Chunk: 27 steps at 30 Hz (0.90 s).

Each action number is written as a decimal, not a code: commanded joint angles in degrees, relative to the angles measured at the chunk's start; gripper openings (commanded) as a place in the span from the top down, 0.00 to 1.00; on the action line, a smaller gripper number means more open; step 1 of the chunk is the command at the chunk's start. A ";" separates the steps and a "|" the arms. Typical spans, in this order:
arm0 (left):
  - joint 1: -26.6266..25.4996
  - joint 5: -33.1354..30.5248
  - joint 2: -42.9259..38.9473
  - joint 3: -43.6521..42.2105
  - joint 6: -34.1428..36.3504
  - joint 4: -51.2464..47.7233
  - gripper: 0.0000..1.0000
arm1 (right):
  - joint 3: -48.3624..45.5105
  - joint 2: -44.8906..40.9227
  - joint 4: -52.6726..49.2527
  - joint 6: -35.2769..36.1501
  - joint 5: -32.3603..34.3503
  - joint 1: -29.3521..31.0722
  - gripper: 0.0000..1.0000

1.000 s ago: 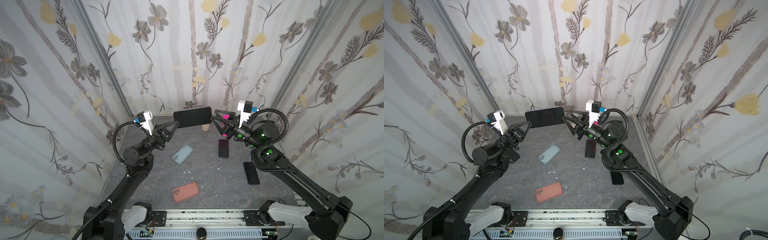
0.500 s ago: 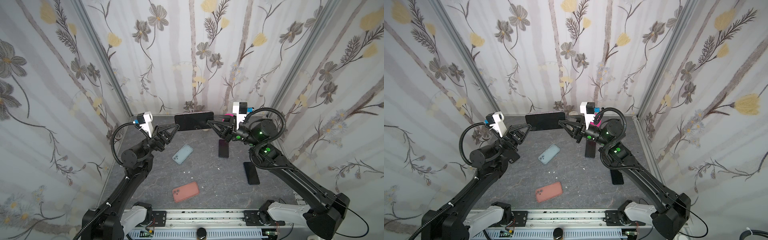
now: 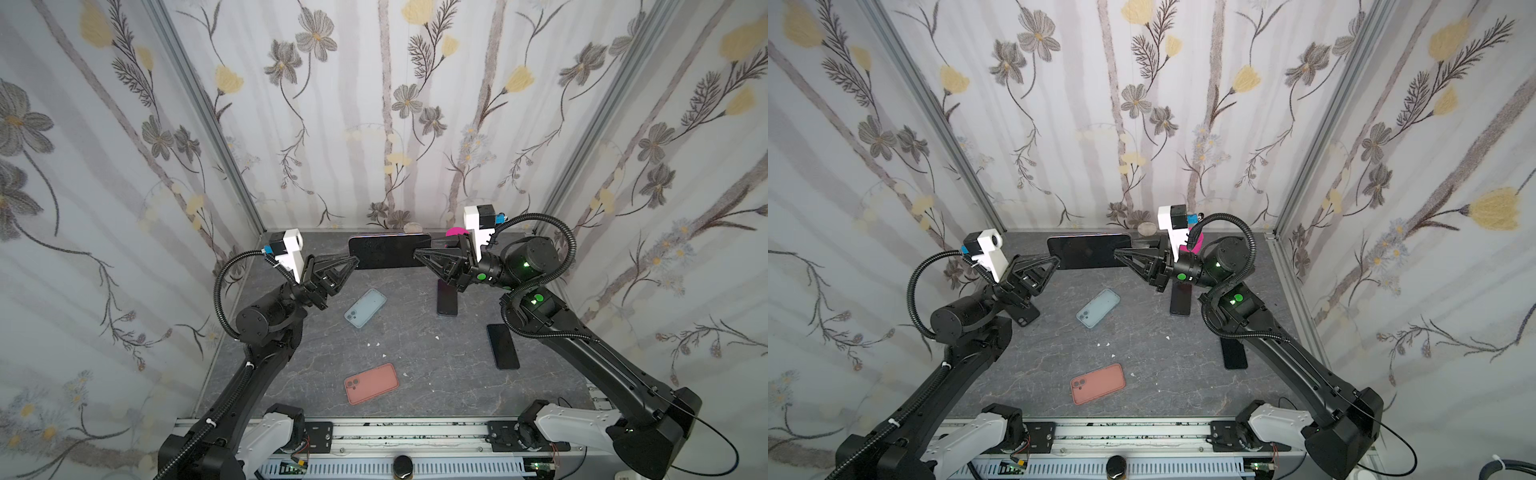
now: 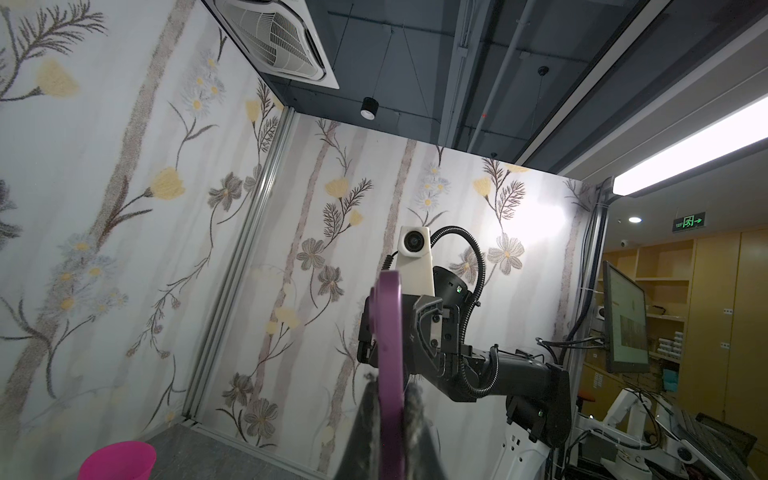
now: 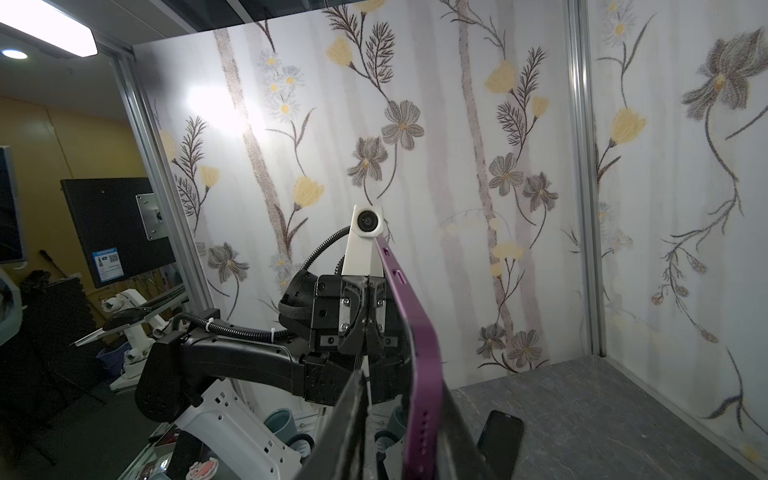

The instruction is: Put the phone into the phone case

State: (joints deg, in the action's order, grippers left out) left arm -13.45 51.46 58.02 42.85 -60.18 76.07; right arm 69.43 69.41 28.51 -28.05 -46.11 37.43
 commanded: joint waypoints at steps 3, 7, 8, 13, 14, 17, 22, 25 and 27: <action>-0.60 0.78 -0.52 0.55 1.11 1.60 1.00 | 0.48 0.15 2.08 -0.67 -4.77 0.33 0.83; -0.73 1.56 -1.01 0.10 2.19 2.30 1.00 | 0.01 -0.33 1.89 0.76 -5.68 0.79 0.93; -0.71 1.56 -1.20 -0.02 2.39 2.35 1.00 | -0.21 -0.65 1.65 1.34 -5.83 0.96 0.96; -0.79 1.93 -1.73 -0.43 3.59 2.63 1.00 | -1.60 -2.33 0.25 5.35 -5.49 1.34 1.00; -0.87 2.02 -1.75 -0.53 3.64 2.94 1.00 | -1.68 -2.60 -0.24 6.06 -5.35 1.41 1.00; -0.92 2.15 -1.86 -0.83 3.77 3.57 1.00 | -2.11 -3.29 -1.36 8.19 -5.34 1.78 1.00; -0.93 2.22 -1.53 -0.84 3.95 3.51 1.00 | -2.30 -4.05 -2.76 10.41 -5.21 2.73 1.00; -0.89 2.24 -1.51 -0.92 4.11 3.48 1.00 | -2.30 -4.52 -3.51 11.48 -4.94 3.08 1.00; -0.96 2.24 -1.51 -0.87 4.32 3.41 1.00 | -2.32 -4.62 -3.62 11.78 -4.65 3.17 1.00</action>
State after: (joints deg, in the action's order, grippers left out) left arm -14.41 55.37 56.40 42.00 -55.20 79.37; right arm 67.18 65.19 25.34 -20.05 -49.01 40.21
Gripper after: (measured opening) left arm 0.061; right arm 0.084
